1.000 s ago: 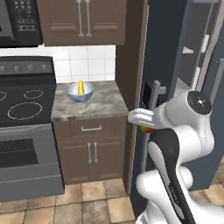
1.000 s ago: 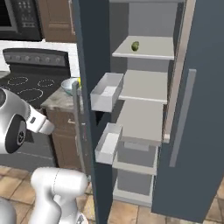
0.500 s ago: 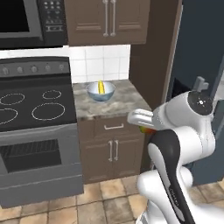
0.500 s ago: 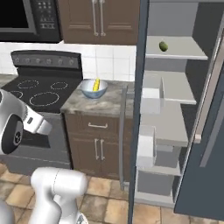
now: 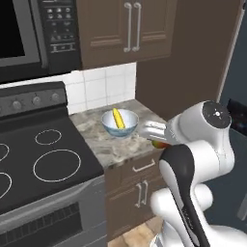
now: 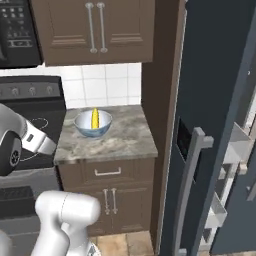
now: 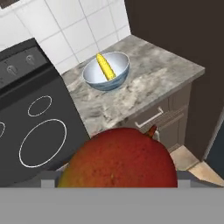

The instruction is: Take the corn, cucumber, and mango from the freezer and place them in the bowl on the counter.

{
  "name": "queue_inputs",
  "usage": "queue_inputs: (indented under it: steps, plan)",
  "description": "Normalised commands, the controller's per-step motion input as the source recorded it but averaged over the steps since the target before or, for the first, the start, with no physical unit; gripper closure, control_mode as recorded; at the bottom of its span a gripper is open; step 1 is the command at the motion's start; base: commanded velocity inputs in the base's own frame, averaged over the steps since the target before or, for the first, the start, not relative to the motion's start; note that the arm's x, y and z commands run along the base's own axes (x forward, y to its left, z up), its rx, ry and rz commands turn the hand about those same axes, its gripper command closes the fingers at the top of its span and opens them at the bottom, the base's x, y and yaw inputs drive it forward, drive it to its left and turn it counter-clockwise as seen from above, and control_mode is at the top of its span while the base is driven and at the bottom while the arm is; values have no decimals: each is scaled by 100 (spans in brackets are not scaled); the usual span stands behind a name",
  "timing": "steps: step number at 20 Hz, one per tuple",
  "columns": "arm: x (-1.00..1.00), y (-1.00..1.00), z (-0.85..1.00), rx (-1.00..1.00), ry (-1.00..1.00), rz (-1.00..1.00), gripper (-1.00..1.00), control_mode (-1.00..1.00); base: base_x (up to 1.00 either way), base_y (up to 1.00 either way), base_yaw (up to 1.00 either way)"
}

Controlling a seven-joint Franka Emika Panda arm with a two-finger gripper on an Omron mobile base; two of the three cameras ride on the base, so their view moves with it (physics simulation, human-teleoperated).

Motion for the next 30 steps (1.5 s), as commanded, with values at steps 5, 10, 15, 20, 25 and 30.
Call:
queue_inputs:
  steps: [5, 10, 15, 20, 25, 30]
  plan:
    - [0, 0, 0, 0, 0, 0, 100, 100, 98, -4, -23]
    - [0, 0, 0, 0, 0, 0, 100, 100, 96, -30, -12]
    - [93, -28, -55, 0, 17, -9, 100, -100, 0, 0, 0]
    - [98, 1, -56, 0, 13, -3, 100, -100, 0, 0, 0]
    - [92, 34, -42, -1, 6, -4, 100, -100, 0, 0, 0]
    - [61, 42, -26, -1, 0, -2, 100, -100, 0, 0, 0]
